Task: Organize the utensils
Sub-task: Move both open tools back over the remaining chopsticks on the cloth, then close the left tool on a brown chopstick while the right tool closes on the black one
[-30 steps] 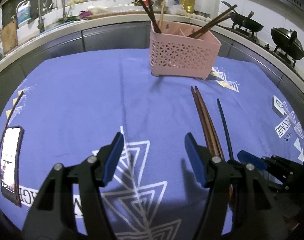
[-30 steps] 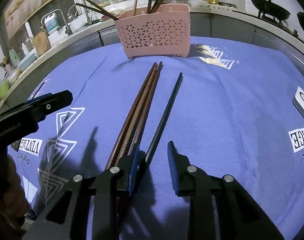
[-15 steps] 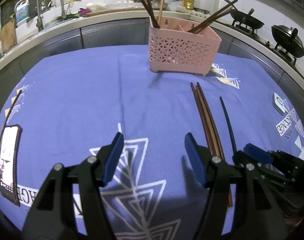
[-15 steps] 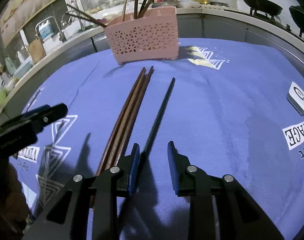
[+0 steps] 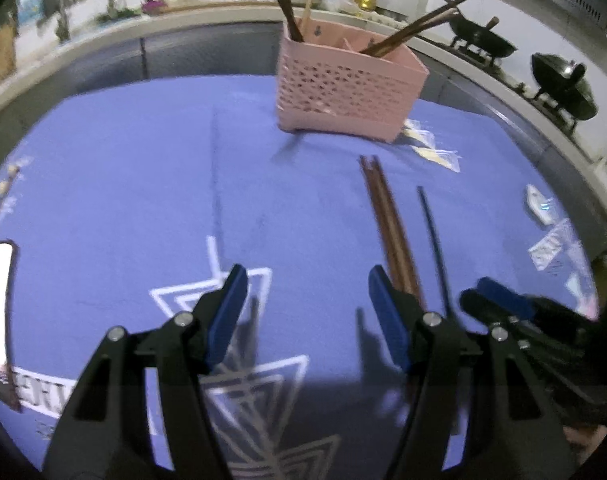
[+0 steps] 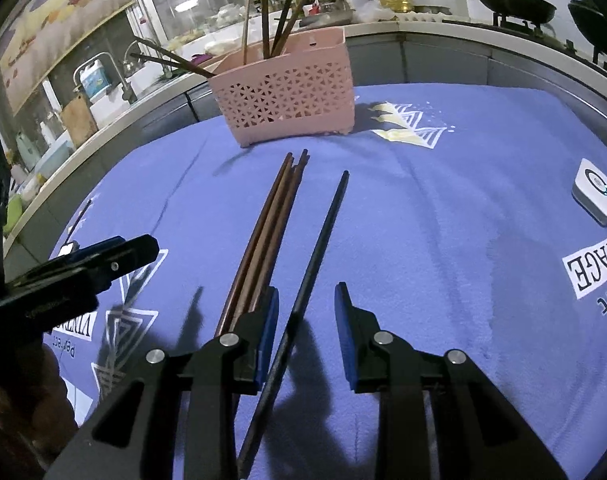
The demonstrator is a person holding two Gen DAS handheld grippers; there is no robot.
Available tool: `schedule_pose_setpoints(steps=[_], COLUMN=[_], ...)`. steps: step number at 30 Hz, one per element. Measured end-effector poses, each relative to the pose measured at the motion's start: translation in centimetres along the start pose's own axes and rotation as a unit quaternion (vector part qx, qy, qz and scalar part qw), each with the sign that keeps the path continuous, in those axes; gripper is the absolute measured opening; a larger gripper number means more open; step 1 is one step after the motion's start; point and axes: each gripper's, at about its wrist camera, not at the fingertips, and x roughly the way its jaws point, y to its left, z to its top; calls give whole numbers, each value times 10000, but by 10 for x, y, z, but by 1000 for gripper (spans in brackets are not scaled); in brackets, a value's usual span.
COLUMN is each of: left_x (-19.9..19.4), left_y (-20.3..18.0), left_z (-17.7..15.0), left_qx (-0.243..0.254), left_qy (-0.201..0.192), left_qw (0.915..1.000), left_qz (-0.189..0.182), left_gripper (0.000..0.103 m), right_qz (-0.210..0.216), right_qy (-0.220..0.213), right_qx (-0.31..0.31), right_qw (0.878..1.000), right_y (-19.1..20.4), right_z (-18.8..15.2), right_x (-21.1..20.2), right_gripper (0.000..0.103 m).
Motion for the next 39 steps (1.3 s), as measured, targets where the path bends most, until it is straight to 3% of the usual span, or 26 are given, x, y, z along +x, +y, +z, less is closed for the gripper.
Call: schedule_pose_setpoints(steps=[4,10,12,20,36,38,39], left_x=[7,13,17,41,48,49,48], left_y=[-1,-14,-19,-36,-66,-64,-62], left_z=[0,-1,-1,-5,-16,-14,-13], left_qx=[-137,-3,71,323,1119,1062,1063], left_qy=[228,347,387,652,423,431,405], left_qw=[9987,9981,9979,9970,9900,9910,9910], left_qz=[-432,-517,-507,-273,747,691,701], left_gripper=[61,61,61,61,58,55,47], right_qz=[22,-57,-265,-363,-134,-156,-168], right_qy=[102,195,161,55,-60,-72,-73], right_qx=[-183,-407,-645,-304,-208,-239,-258], right_qw=[9998,9990,9974,9989,9997,9996,9995], right_y=[5,11,15,-11,-17,-17,-16], right_z=[-2,-6,-7,-4,-7,-8,-8], right_x=[5,14,14,7,6,6,6], right_gripper=[29,29,29,29,29,29,29])
